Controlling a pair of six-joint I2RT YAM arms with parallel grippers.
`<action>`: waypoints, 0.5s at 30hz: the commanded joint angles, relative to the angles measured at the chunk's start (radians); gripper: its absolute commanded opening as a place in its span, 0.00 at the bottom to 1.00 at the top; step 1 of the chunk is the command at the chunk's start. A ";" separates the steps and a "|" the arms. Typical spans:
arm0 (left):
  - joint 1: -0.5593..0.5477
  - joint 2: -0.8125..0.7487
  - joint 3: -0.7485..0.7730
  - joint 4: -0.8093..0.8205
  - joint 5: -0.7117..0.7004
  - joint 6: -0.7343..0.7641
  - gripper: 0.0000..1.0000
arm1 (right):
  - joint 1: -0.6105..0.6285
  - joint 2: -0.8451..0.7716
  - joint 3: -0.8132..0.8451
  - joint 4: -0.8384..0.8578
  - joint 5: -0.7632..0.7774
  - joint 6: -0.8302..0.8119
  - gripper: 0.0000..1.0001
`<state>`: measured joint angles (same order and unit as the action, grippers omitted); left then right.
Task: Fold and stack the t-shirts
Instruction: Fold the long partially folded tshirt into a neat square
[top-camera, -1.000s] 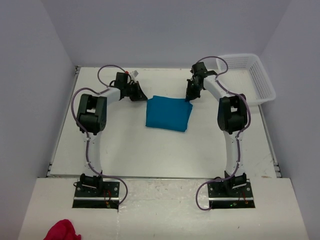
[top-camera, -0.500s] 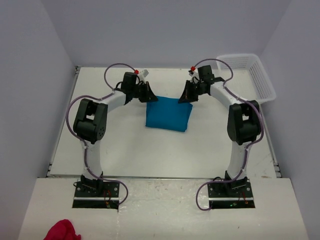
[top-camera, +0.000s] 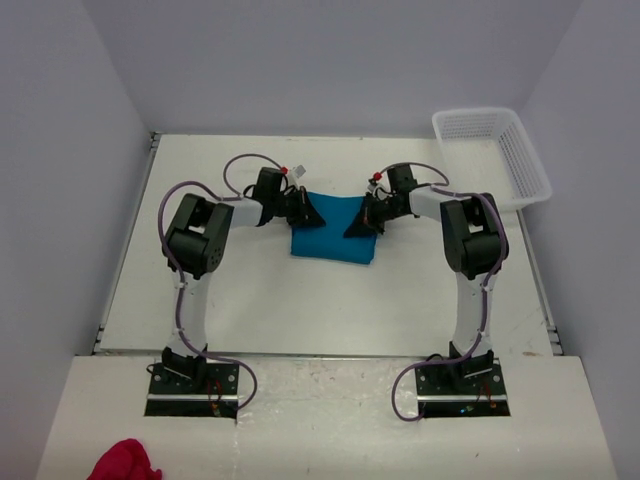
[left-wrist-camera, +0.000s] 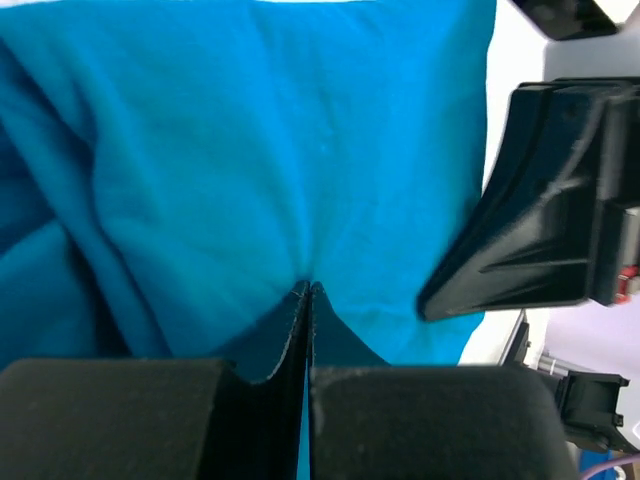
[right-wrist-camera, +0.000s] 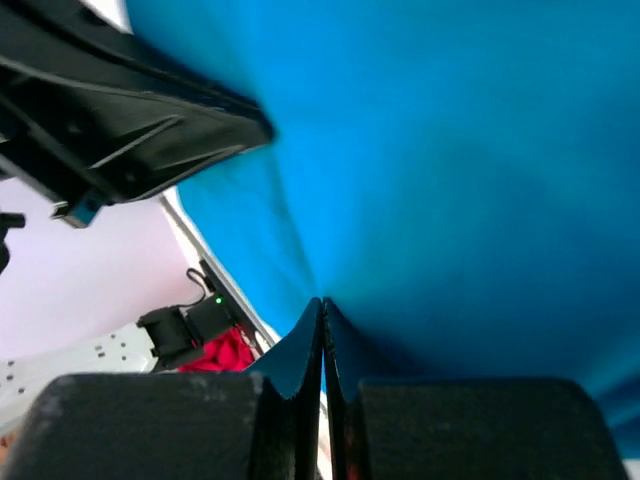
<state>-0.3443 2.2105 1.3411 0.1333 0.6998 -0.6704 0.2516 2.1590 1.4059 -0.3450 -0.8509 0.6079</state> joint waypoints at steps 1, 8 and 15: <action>0.027 -0.021 -0.055 0.022 -0.022 0.009 0.00 | 0.003 -0.044 -0.038 -0.018 0.088 0.026 0.00; 0.048 -0.074 -0.141 -0.004 -0.059 0.072 0.00 | 0.002 -0.090 -0.134 0.014 0.135 0.020 0.00; 0.051 -0.146 -0.177 -0.037 -0.066 0.097 0.00 | 0.002 -0.137 -0.081 -0.041 0.125 -0.069 0.00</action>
<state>-0.3111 2.1162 1.1908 0.1593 0.6937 -0.6346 0.2531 2.0953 1.2850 -0.3416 -0.7540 0.6067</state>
